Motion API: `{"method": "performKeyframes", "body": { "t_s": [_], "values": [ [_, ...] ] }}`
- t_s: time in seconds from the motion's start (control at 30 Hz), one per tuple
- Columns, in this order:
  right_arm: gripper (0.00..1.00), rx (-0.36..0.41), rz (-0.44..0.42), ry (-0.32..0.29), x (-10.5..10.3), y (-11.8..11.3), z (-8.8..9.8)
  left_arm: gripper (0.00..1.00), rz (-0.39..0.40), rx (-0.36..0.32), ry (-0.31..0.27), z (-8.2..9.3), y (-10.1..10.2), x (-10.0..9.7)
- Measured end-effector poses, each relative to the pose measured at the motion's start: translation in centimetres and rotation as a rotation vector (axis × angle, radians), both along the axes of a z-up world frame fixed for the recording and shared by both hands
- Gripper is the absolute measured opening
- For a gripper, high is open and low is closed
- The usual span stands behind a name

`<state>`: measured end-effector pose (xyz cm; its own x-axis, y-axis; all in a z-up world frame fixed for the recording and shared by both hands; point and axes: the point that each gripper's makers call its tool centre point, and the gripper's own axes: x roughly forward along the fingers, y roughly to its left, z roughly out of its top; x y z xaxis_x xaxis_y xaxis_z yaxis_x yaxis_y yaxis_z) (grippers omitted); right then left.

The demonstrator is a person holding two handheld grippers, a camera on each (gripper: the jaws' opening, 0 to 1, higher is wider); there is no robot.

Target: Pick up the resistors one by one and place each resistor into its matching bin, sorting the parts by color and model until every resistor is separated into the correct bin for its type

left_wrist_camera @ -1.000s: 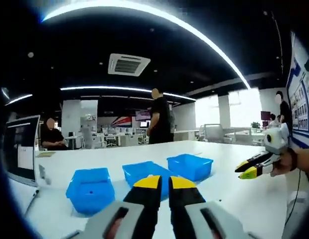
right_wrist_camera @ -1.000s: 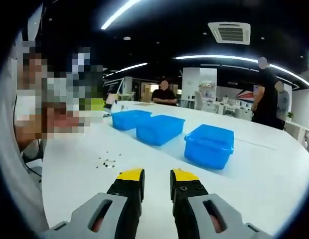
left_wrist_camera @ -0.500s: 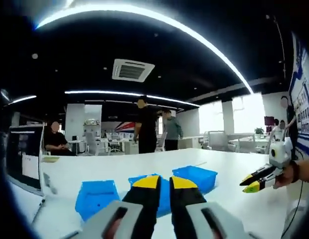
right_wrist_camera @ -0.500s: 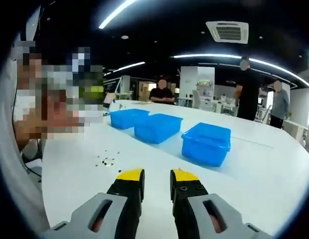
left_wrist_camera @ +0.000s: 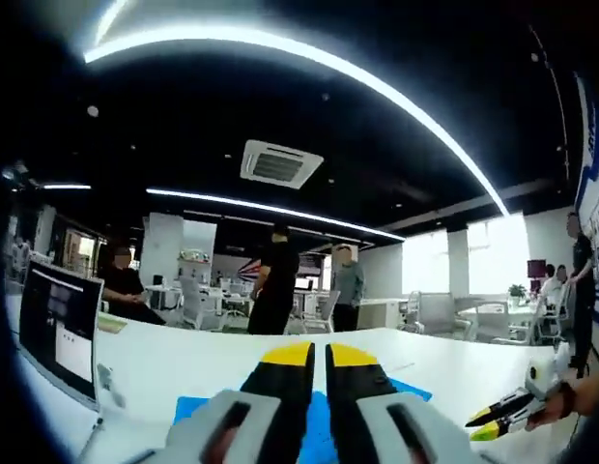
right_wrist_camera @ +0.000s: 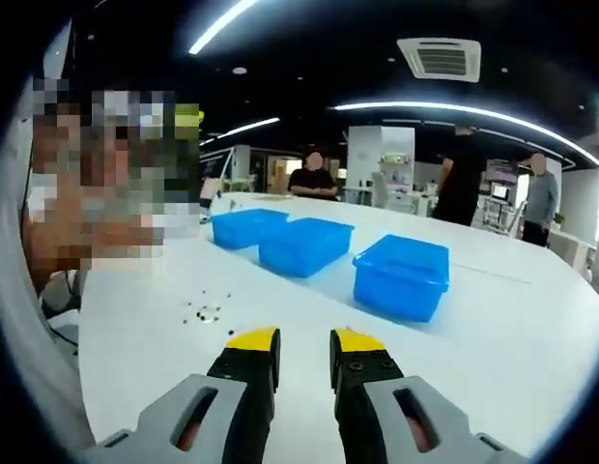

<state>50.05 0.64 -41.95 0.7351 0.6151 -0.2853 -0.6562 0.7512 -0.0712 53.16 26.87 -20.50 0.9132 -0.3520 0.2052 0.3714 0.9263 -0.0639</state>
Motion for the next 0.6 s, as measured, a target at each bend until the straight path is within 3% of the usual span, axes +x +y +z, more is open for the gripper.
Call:
{"method": "performKeyframes", "body": {
  "t_s": [0.07,0.13,0.23,0.27,0.33,0.4,0.47,0.53,0.6],
  "values": [
    [0.23,0.002,-0.002,-0.006,-0.2,0.0,0.3,0.08,-0.006,-0.014,-0.049,2.6,-0.2,-0.1],
    [0.23,0.003,-0.005,-0.007,-0.3,-0.1,0.2,0.08,-0.010,0.004,-0.073,3.8,-0.4,-0.2],
    [0.23,-0.002,-0.008,-0.002,-0.5,-0.2,0.0,0.08,-0.039,-0.043,-0.154,8.2,-0.9,-1.1],
    [0.23,-0.002,-0.010,0.000,-0.6,-0.3,-0.1,0.08,-0.062,-0.092,-0.168,9.4,-1.2,-1.6],
    [0.23,-0.003,-0.015,-0.001,-0.6,-0.5,-0.2,0.08,-0.058,-0.114,-0.183,11.1,-1.2,-2.1],
    [0.23,-0.005,-0.022,0.002,-0.6,-0.7,-0.3,0.08,-0.066,-0.207,-0.233,13.6,-1.1,-3.0],
    [0.23,-0.008,-0.023,0.004,-0.7,-0.7,-0.3,0.09,-0.130,-0.317,-0.240,15.7,-1.5,-3.9],
    [0.23,-0.007,-0.021,0.001,-0.8,-0.6,-0.2,0.08,-0.175,-0.364,-0.241,16.7,-1.9,-4.5],
    [0.23,-0.011,-0.020,0.005,-0.9,-0.5,-0.4,0.07,-0.225,-0.456,-0.236,17.8,-2.2,-5.4]
  ]
}}
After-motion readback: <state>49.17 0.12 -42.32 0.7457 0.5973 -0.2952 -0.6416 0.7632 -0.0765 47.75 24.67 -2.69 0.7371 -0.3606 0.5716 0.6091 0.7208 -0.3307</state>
